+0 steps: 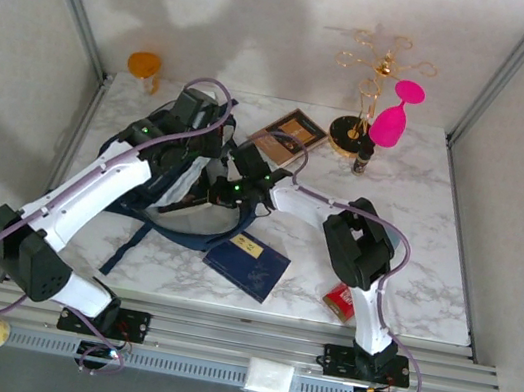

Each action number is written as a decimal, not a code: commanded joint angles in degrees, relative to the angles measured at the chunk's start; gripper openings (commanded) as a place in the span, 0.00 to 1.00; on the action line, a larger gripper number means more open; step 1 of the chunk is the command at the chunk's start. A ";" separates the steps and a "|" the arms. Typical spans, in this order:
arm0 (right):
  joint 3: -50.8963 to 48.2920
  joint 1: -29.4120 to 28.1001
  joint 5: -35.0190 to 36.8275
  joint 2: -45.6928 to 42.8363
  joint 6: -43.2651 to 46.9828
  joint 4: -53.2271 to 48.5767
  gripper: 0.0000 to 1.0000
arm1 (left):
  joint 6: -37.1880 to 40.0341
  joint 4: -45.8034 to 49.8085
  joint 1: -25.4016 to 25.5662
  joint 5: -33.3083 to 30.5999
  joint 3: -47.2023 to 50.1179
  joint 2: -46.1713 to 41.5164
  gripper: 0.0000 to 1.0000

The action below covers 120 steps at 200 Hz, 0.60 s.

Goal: Pack the student bag

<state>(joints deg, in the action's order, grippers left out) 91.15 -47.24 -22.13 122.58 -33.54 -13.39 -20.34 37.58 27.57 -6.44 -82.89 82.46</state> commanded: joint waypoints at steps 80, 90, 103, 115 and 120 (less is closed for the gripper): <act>-7.15 -0.89 6.29 -6.53 -0.38 7.75 0.31 | -1.00 -2.50 -0.68 -2.06 0.08 -3.88 0.00; -9.30 -2.06 5.07 -7.09 -2.30 9.51 0.28 | -1.06 -2.86 -0.68 -1.70 0.21 -4.01 0.00; -9.55 -3.60 3.37 -6.09 -4.30 11.47 0.21 | -1.11 -2.80 -0.68 -1.02 -0.05 -3.76 0.00; -7.62 -4.79 3.26 -3.78 -5.10 11.92 0.18 | -1.12 -2.34 -0.68 -0.17 -0.63 -3.41 0.00; -6.41 -5.16 3.65 -2.49 -5.25 11.48 0.16 | -1.18 -2.13 -0.63 0.15 -0.76 -3.28 0.00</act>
<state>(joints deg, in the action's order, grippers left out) 82.81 -49.23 -16.53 117.23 -34.70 -6.22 -20.84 37.58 27.27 -6.59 -82.37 80.86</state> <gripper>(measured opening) 0.200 0.051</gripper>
